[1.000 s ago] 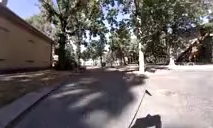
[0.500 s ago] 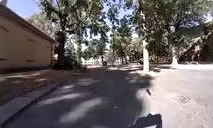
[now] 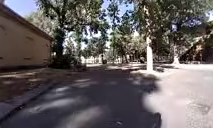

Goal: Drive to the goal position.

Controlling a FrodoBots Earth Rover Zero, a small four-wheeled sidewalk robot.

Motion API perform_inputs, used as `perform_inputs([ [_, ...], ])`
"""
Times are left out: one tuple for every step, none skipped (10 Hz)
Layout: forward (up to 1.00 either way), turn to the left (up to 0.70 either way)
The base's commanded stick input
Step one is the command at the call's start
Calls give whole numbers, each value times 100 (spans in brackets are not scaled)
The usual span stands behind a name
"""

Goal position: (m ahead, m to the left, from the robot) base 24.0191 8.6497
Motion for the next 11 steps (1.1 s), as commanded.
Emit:
perform_inputs([
  [70, 0],
  [70, 0],
  [70, 0],
  [70, 0],
  [70, 0],
  [70, 0],
  [70, 0],
  [70, 0],
  [70, 0],
  [70, 0],
  [70, 0],
])
